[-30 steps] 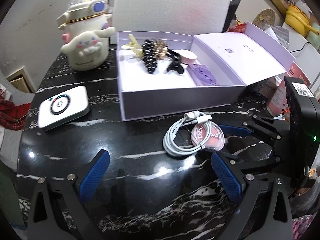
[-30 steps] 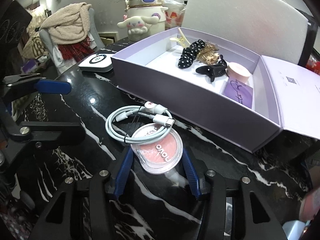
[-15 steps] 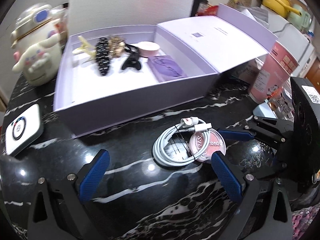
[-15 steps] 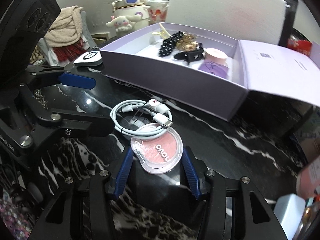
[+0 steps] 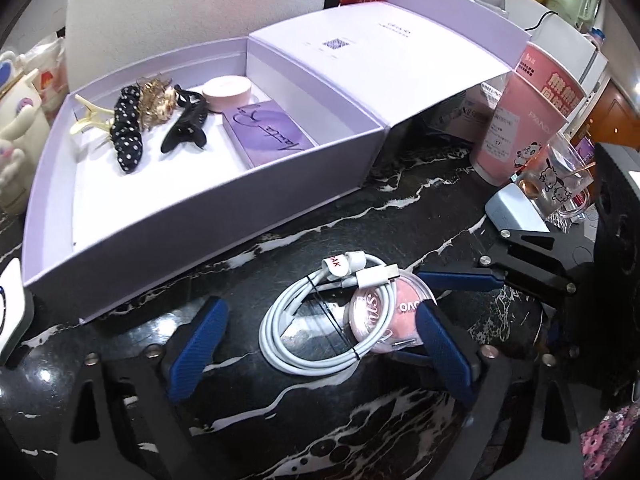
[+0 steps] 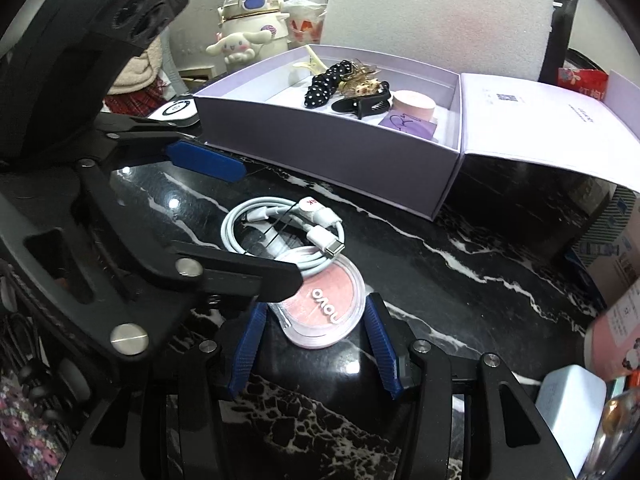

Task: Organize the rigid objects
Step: 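Close the left tool on the coiled white cable while the right tool holds the compact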

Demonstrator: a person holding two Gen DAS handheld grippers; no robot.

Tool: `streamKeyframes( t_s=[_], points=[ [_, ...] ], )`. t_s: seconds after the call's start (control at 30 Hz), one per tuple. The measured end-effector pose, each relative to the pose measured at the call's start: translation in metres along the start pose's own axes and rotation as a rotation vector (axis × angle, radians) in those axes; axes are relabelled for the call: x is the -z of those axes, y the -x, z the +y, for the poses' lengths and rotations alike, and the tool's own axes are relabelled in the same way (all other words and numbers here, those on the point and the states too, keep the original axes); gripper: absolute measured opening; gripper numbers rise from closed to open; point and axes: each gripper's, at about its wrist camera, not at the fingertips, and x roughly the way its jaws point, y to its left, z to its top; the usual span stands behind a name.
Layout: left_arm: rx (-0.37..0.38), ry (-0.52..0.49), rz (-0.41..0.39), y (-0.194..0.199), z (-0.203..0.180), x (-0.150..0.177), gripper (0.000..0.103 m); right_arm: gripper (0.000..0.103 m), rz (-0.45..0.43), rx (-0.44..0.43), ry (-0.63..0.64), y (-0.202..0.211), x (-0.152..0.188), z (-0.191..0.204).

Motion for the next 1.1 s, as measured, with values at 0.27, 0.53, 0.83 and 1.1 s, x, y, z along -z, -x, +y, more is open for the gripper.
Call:
streamKeyframes(
  t_s=[0.27,0.53,0.83,1.1],
  points=[
    [-0.013,-0.003,-0.008,-0.004,-0.002,0.000,0.071,0.051,-0.002,-0.001,-0.001,0.000,-0.001,-0.001],
    [-0.009,0.015,-0.016,-0.001,-0.002,0.002,0.067,0.051,-0.001,0.005,-0.004,0.000,0.001,-0.001],
    [-0.060,0.049,-0.009,0.013,0.009,0.021,0.065,0.051,0.004,0.040,-0.036,0.005,0.008,-0.007],
    [-0.116,0.013,-0.005,0.024,0.003,0.046,0.065,0.051,0.006,0.058,-0.035,0.013,0.020,-0.003]
  ],
)
